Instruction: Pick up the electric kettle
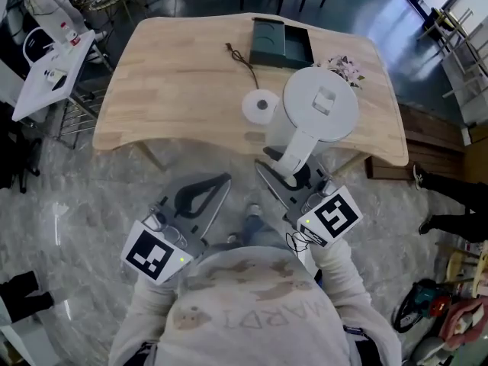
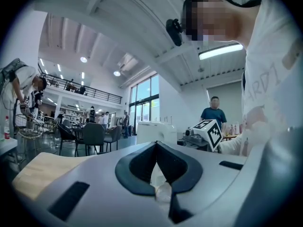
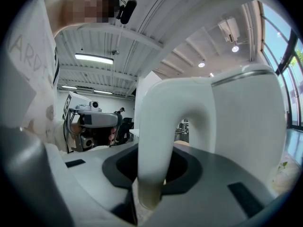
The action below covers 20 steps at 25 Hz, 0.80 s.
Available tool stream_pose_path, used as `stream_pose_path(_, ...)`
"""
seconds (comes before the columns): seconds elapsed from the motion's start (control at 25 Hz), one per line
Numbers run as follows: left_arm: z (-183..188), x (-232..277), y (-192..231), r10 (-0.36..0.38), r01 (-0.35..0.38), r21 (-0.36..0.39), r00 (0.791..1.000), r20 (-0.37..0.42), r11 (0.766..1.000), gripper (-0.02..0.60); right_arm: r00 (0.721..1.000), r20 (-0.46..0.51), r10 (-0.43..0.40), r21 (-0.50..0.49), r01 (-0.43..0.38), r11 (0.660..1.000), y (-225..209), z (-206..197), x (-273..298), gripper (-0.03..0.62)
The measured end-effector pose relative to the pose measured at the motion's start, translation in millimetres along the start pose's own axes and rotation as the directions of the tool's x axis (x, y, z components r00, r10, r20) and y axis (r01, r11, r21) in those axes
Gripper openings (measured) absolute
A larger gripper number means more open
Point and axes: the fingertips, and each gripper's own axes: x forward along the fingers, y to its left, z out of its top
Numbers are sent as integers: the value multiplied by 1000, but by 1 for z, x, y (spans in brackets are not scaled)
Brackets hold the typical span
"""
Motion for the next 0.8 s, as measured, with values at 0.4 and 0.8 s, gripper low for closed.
stream_pose_path(0.4, -4, -11, -40, -100, 100, 20, 995, 15, 995, 12, 998, 4, -64, 32, 64, 997, 49, -2, -45, 97)
stream_pose_path(0.8, 1, -19, -73, -148, 147, 36, 989, 30, 989, 12, 995, 54, -85, 12, 85, 996, 77, 20, -75, 98)
